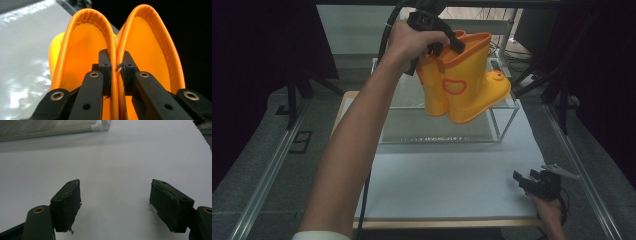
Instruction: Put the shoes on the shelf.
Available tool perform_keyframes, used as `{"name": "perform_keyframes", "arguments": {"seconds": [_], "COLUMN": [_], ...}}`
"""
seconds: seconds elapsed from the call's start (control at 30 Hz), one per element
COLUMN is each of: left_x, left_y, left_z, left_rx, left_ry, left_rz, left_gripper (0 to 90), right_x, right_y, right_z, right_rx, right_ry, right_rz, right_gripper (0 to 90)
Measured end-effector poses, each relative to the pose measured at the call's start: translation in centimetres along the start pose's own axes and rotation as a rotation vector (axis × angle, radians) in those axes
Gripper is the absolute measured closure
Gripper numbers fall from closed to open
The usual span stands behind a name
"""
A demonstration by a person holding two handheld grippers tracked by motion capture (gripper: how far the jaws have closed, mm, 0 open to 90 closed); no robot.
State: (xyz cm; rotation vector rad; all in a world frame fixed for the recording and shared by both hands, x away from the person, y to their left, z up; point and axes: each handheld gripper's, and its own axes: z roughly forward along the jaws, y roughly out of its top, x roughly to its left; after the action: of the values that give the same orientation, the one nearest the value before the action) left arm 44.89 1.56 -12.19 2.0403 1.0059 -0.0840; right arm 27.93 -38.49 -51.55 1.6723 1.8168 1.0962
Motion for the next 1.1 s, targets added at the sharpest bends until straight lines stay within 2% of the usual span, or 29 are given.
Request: {"name": "perform_keyframes", "arguments": {"seconds": [0.07, 0.1, 0.17, 0.33, 0.37, 0.43, 0.47, 0.5, 0.57, 0.6, 0.63, 0.8, 0.9, 1.1], "left_x": [1.0, 1.0, 1.6, 2.5, 2.5, 3.0, 3.0, 3.2, 3.3, 3.6, 3.7, 4.7, 5.8, 6.8], "left_y": [0.5, 0.5, 1.0, 1.6, 1.6, 1.7, 1.7, 1.8, 1.9, 1.9, 2.0, 1.8, 1.6, 1.2], "left_z": [0.4, 0.4, 0.9, 1.3, 1.3, 1.6, 1.6, 1.8, 1.9, 2.2, 2.3, 2.5, 2.7, 3.2], "left_rx": [-0.024, -0.024, -0.029, -0.052, -0.052, -0.072, -0.072, -0.076, -0.074, -0.071, -0.069, -0.077, -0.082, -0.07], "left_ry": [0.047, 0.047, 0.097, 0.158, 0.158, 0.196, 0.196, 0.227, 0.237, 0.268, 0.28, 0.309, 0.336, 0.35], "left_rz": [-0.039, -0.039, -0.067, -0.125, -0.125, -0.161, -0.161, -0.176, -0.179, -0.191, -0.195, -0.226, -0.255, -0.266], "left_gripper": [82.0, 82.0, 82.0, 82.1, 82.1, 82.1, 82.1, 82.1, 82.1, 82.1, 82.1, 82.1, 82.1, 82.0], "right_x": [0.0, 0.0, 0.0, 0.2, 0.2, 0.2, 0.2, 0.2, 0.2, 0.2, 0.2, 0.1, 0.1, 0.1], "right_y": [0.0, 0.0, 0.0, 0.0, 0.0, 0.0, 0.0, 0.0, 0.0, 0.0, 0.0, 0.0, 0.0, 0.0], "right_z": [0.0, 0.0, 0.1, 0.2, 0.2, 0.1, 0.1, 0.1, 0.1, 0.1, 0.1, 0.0, 0.0, 0.1], "right_rx": [0.0, 0.0, -0.001, 0.001, 0.001, 0.001, 0.002, 0.002, 0.0, 0.0, -0.002, -0.002, -0.003, -0.003], "right_ry": [-0.001, -0.001, -0.001, 0.002, 0.002, 0.001, 0.001, 0.001, -0.001, -0.002, -0.001, -0.002, -0.004, -0.004], "right_rz": [0.004, 0.004, -0.004, -0.01, -0.01, -0.011, -0.009, -0.008, -0.014, -0.015, -0.013, -0.011, -0.01, -0.015], "right_gripper": [24.6, 24.6, 24.6, 24.6, 24.6, 24.6, 24.6, 24.6, 24.6, 24.6, 24.6, 24.6, 24.6, 24.6]}}
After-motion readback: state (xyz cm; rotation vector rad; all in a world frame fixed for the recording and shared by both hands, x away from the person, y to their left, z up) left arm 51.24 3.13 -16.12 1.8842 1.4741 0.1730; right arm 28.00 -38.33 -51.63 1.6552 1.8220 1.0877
